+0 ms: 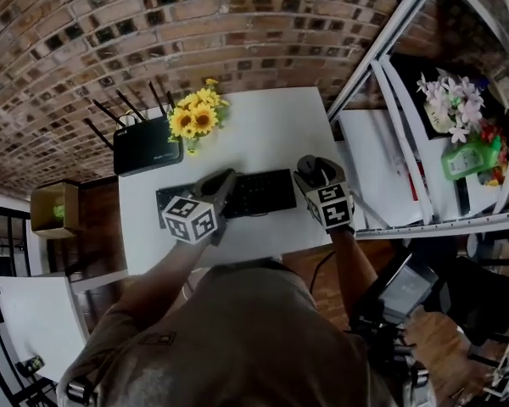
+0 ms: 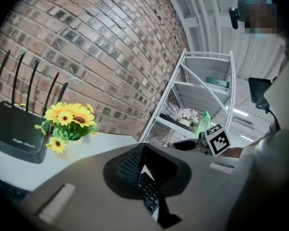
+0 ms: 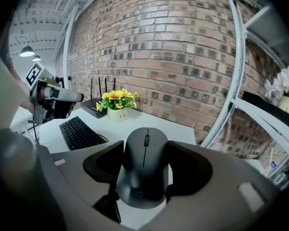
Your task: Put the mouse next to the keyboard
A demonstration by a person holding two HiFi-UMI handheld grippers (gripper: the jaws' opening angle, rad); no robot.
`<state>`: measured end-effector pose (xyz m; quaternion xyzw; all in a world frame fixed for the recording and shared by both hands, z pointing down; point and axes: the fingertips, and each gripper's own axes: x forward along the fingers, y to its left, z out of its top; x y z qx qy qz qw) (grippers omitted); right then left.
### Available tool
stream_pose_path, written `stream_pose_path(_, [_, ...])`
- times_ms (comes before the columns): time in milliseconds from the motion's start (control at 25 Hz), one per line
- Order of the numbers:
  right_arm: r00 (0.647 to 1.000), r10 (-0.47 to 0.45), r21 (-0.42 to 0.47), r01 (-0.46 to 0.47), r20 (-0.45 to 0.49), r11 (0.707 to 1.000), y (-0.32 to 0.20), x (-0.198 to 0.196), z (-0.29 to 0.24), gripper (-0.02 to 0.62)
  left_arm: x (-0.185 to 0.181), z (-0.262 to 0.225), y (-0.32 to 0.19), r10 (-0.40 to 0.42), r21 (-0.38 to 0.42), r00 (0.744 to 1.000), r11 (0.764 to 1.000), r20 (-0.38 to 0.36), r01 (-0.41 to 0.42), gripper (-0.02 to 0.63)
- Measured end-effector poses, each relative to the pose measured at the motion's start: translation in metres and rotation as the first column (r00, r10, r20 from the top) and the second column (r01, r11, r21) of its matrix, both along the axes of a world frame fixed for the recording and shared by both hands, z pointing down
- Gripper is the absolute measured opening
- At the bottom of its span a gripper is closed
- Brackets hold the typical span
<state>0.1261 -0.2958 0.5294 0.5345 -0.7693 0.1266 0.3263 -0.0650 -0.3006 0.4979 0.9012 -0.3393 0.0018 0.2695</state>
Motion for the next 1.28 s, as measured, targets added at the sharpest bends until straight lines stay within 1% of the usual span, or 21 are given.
stream_pose_path(160, [0.999, 0.007, -0.017, -0.007, 0.040, 1.000, 0.002, 0.029, 0.010, 0.302, 0.034, 0.002, 0.002, -0.024, 0.003, 0.999, 1.000, 0.022, 0.024, -0.008])
stream_pose_path(400, [0.995, -0.021, -0.054, 0.026, 0.096, 0.998, 0.002, 0.054, 0.034, 0.302, 0.068, 0.013, 0.008, -0.085, -0.015, 0.994, 0.996, 0.061, 0.086, -0.008])
stream_pose_path(520, [0.992, -0.033, -0.078, 0.043, 0.121, 0.996, 0.003, 0.060, 0.048, 0.302, 0.079, 0.020, 0.015, -0.110, -0.028, 0.990, 0.993, 0.089, 0.113, -0.007])
stream_pose_path(720, [0.990, -0.044, -0.107, 0.059, 0.132, 0.993, 0.004, 0.061, 0.065, 0.302, 0.081, 0.030, 0.022, -0.128, -0.050, 0.984, 0.990, 0.125, 0.135, -0.008])
stream_pose_path(880, [0.991, -0.023, -0.129, 0.040, 0.129, 0.991, 0.004, 0.061, 0.074, 0.302, 0.081, 0.039, 0.029, -0.113, -0.072, 0.983, 0.990, 0.144, 0.124, -0.008])
stream_pose_path(1000, [0.992, 0.005, -0.148, 0.014, 0.127, 0.989, 0.003, 0.062, 0.079, 0.302, 0.082, 0.042, 0.028, -0.105, -0.081, 0.984, 0.990, 0.145, 0.117, -0.007])
stream_pose_path(1280, [0.993, 0.031, -0.195, -0.009, 0.110, 0.981, 0.004, 0.065, 0.100, 0.302, 0.079, 0.057, 0.024, -0.091, -0.110, 0.985, 0.988, 0.148, 0.107, -0.007])
